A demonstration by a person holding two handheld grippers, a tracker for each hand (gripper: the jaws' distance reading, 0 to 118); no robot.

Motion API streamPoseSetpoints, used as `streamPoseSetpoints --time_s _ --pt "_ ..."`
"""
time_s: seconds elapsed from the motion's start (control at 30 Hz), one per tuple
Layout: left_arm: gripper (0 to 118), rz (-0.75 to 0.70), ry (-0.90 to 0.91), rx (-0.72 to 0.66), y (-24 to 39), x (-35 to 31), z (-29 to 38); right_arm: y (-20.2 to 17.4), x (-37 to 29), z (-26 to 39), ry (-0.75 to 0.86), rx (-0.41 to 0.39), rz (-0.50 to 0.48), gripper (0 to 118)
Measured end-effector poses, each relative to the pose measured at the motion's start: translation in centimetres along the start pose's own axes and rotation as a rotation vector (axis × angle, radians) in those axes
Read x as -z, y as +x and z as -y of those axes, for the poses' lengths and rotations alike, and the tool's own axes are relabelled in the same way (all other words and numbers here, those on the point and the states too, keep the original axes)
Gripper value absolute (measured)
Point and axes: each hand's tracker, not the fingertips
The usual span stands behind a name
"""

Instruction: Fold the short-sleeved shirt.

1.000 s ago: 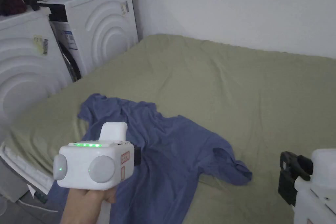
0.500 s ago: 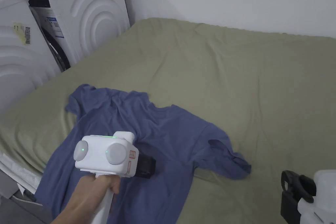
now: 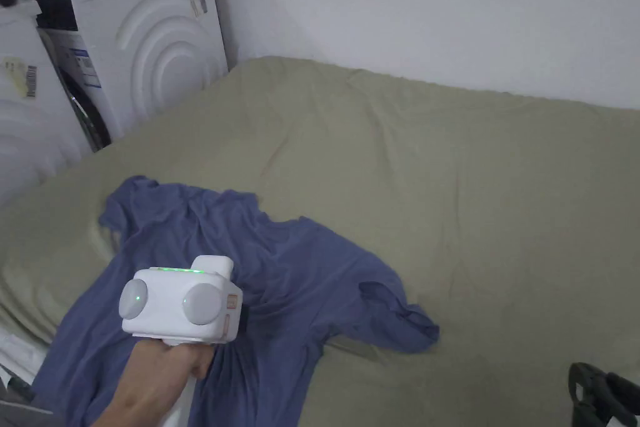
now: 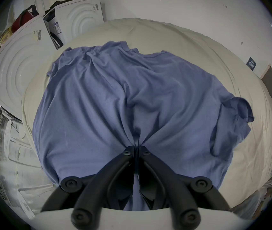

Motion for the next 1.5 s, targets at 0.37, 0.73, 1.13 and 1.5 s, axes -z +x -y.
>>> streamPoseSetpoints --time_s 0.37,0.73,1.13,1.5 --pt "0 0.179 0.127 0.053 11.4 -4.1 -3.4 6.9 -6.1 0.0 0.046 0.038 0.152 0" --pt "0 0.299 0.23 0.471 36.1 -7.3 -5.5 15.0 -11.3 1.7 0.058 0.108 0.35 0" --pt "0 0.482 0.04 0.722 54.4 -8.0 3.0 20.7 -12.3 4.7 0.009 0.206 0.463 0" --pt "118 0.587 -0.048 0.617 53.7 -4.2 6.0 20.9 -10.9 5.3 -0.021 0.235 0.44 0"
